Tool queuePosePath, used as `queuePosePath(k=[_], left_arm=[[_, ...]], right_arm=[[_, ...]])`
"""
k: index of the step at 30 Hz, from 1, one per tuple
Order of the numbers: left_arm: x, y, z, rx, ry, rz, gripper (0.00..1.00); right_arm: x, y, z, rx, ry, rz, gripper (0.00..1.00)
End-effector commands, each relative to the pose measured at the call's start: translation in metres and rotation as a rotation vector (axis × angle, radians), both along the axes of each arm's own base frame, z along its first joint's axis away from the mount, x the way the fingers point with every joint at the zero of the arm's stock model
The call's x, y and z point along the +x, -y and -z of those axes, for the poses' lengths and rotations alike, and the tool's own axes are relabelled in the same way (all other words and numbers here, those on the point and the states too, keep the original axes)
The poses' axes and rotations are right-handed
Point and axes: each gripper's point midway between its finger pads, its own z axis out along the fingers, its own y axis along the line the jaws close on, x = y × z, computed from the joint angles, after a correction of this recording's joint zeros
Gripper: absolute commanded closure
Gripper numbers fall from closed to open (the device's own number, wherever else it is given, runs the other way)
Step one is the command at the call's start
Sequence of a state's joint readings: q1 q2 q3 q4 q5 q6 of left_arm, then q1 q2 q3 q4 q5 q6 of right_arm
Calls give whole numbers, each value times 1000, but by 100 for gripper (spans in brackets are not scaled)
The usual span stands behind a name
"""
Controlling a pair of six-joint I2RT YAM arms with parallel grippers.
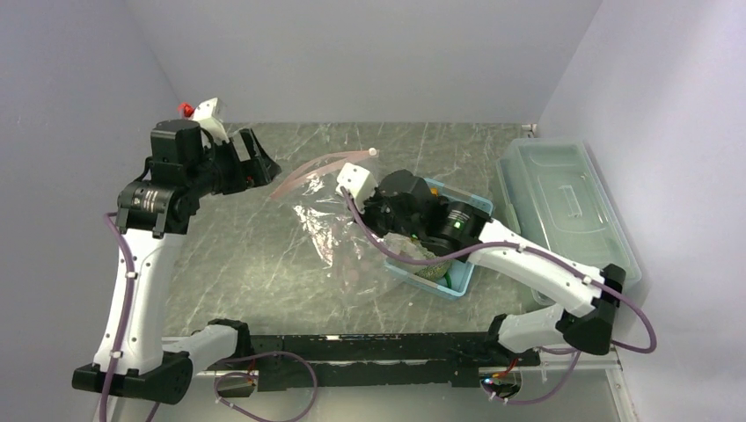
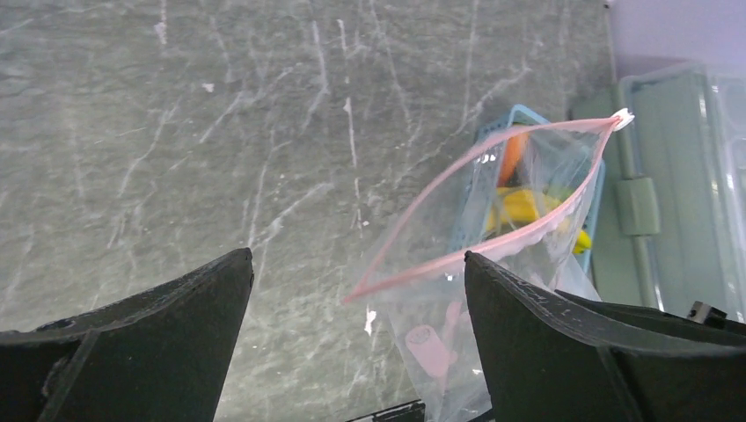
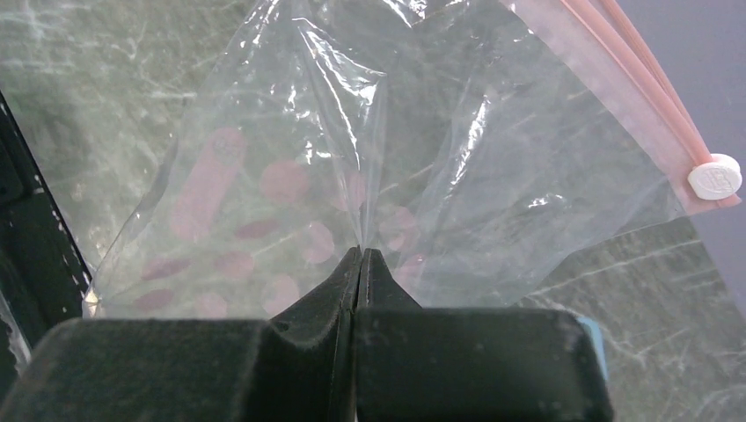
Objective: Place the food in the zip-top bag and seal the zipper
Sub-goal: Pick up the zipper food storage bag at the center of the board, then open the zipper of the food storage bag at the center of the board.
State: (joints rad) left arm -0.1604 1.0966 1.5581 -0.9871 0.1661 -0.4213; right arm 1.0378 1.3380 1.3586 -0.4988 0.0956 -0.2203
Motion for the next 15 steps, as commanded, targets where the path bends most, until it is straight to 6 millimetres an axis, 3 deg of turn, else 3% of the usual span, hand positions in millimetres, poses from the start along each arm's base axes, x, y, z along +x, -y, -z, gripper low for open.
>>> queuePosePath(k=[1, 8, 15], left_arm=[[-1, 21, -22, -92, 39, 150, 5], [1, 42, -20, -263, 10, 296, 6], [-13, 60, -25, -377, 6, 452, 7]], right_arm=[[-8, 16, -16, -3, 111, -70, 100], [-27, 30, -21, -22, 202, -196, 100], [-44, 36, -26, -38, 243, -308, 100]])
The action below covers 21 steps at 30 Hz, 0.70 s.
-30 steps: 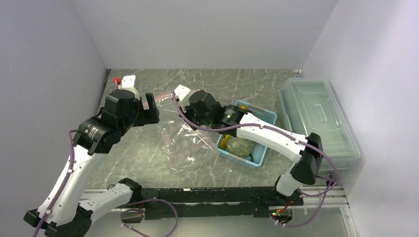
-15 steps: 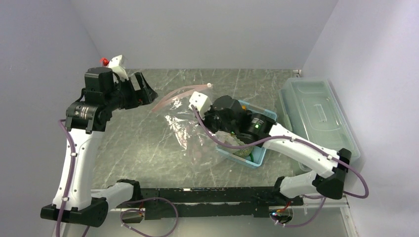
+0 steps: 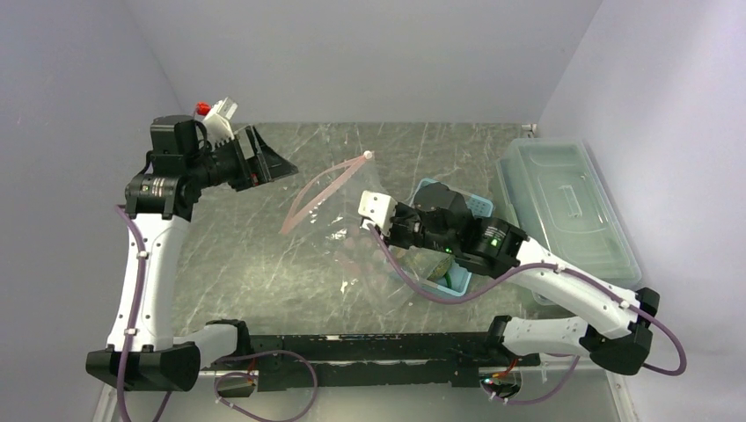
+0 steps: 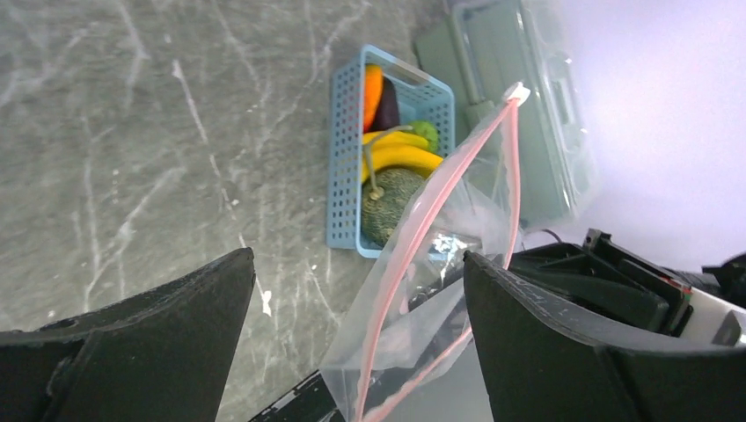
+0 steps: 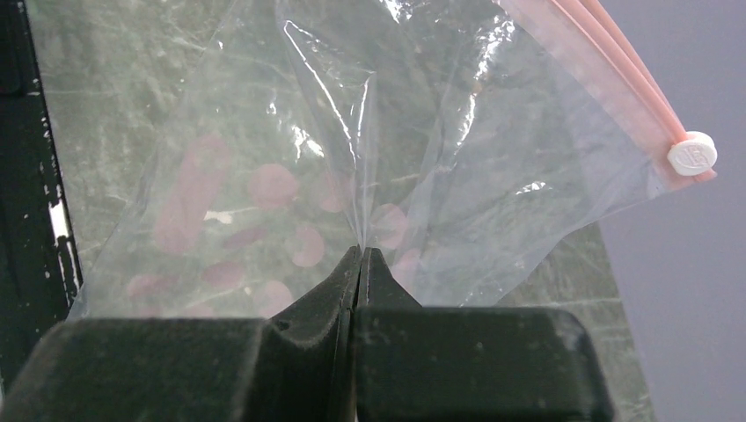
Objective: Place the food in the zip-top bag and seal the zipper
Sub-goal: Open the zipper of the food storage bag at the center of the board.
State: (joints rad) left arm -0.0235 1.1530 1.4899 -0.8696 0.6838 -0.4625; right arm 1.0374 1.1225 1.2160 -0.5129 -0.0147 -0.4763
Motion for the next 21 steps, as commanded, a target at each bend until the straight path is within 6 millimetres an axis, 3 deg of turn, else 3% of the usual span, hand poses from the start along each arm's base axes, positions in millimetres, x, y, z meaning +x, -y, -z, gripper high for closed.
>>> queuePosePath(k=[1, 11, 21], left_arm=[[-16, 21, -22, -111, 74, 169, 7], [-41, 33, -19, -173, 89, 286, 11], [-55, 40, -6, -170, 86, 347, 19]], right_arm=[[-16, 0, -13, 3, 68, -131, 100], [-39, 2, -32, 46, 134, -272, 100], [-32, -1, -37, 25, 149, -263, 100]])
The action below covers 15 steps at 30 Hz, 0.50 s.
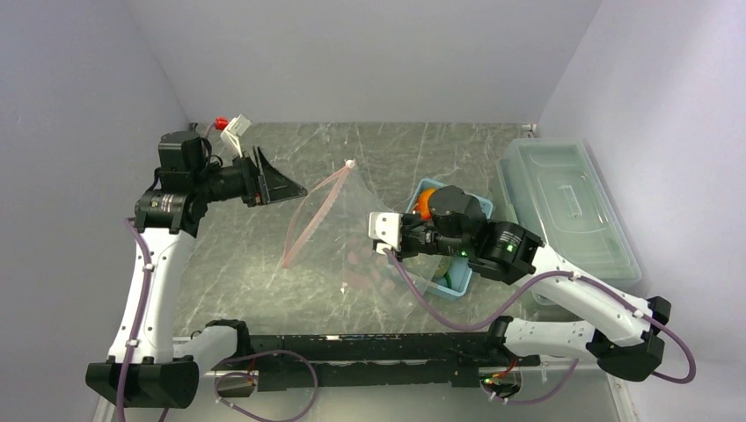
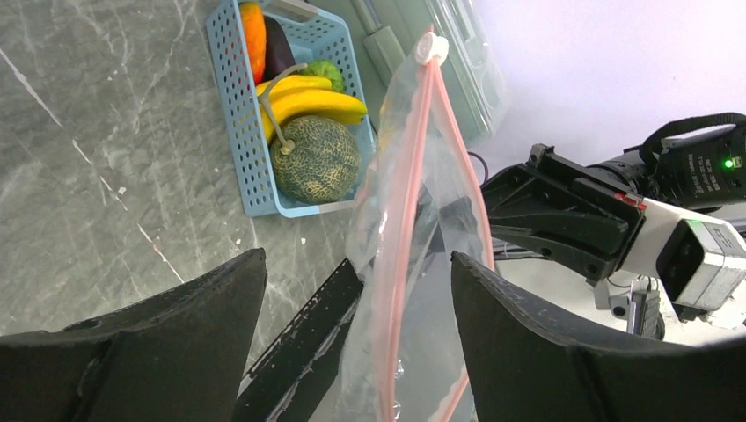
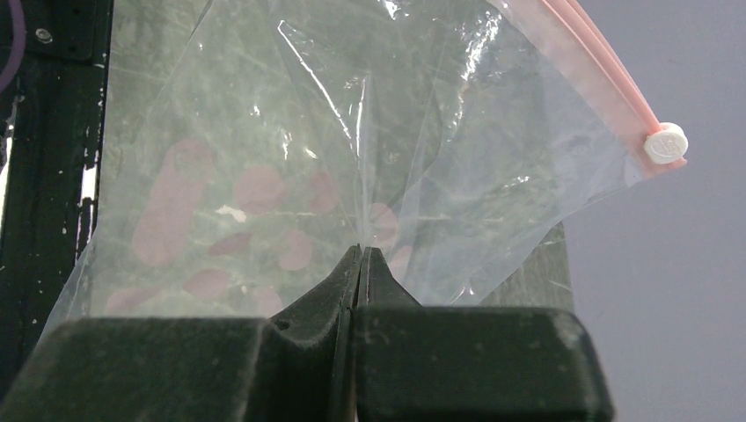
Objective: Place the food in the zip-top bag and seal the zipper
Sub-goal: Open the zipper of the food storage bag at the center of the board.
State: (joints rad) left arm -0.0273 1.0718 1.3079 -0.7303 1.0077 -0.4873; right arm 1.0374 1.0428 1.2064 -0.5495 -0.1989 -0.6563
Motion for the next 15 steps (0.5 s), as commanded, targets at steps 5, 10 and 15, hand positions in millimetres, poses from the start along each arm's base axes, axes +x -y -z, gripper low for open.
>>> queuePosePath(k=[5, 10, 15], left_arm=[[-16, 7, 3, 41, 67, 62, 21], [-20, 6, 18, 87, 49, 58, 26], [-21, 4, 28, 116, 40, 44, 32]], right_arm=[[1, -6, -23, 31, 46, -27, 100], [2, -6, -26, 35, 54, -26, 100], [4, -6, -28, 24, 58, -19, 100]])
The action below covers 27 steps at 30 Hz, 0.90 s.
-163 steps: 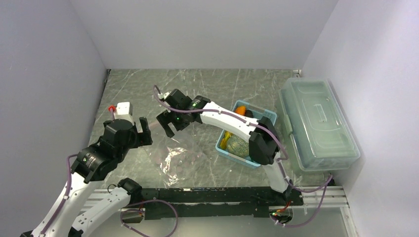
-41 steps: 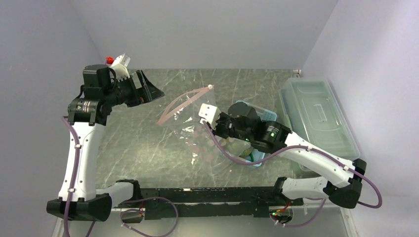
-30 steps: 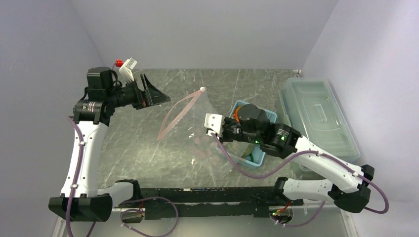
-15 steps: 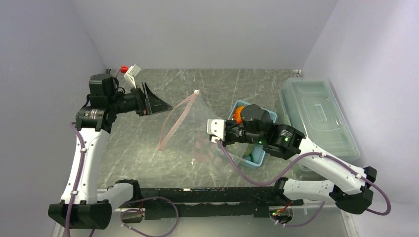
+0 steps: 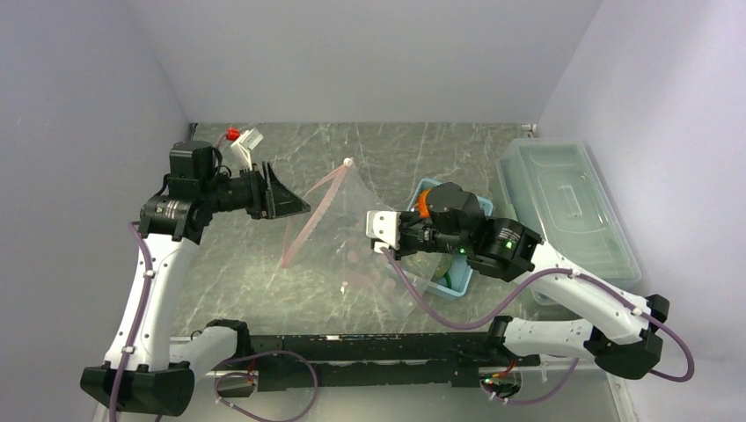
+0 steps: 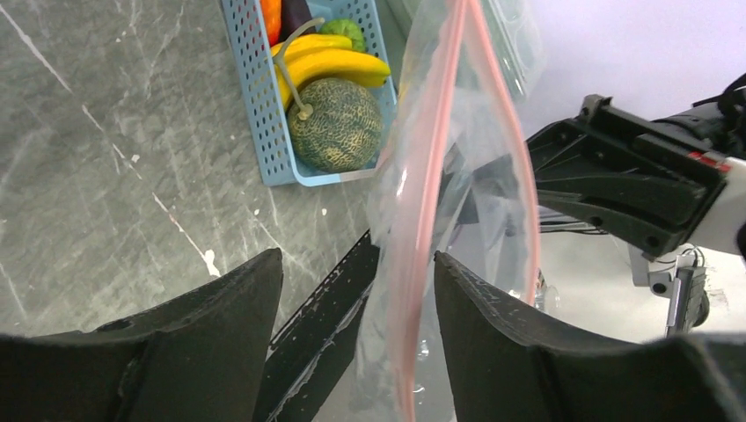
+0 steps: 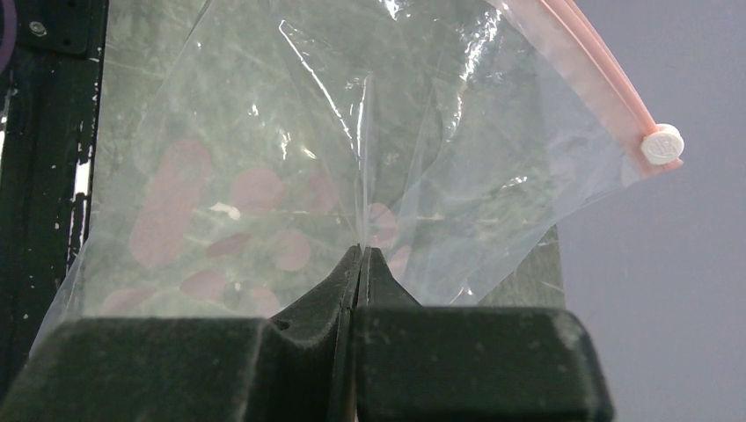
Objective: Place the food in the zip-top bag and seal the zipper
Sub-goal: Open the zipper of the food storage bag at the center of the board.
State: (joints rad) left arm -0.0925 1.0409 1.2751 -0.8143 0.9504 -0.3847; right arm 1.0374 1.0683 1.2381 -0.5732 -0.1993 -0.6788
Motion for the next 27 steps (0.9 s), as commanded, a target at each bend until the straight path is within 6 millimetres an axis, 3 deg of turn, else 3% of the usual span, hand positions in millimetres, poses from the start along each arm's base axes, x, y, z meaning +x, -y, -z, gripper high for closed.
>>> queuePosePath(k=[1, 17, 27], left_arm=[[-4, -2, 7, 39, 34, 3, 34], [-2, 5, 10, 54, 32, 45, 41], [0, 6, 14, 80, 31, 48, 58]], right_arm=[[2, -3, -27, 43, 47, -10, 100], [3, -8, -15, -6, 34, -28, 100], [2, -6, -7, -48, 27, -39, 100]])
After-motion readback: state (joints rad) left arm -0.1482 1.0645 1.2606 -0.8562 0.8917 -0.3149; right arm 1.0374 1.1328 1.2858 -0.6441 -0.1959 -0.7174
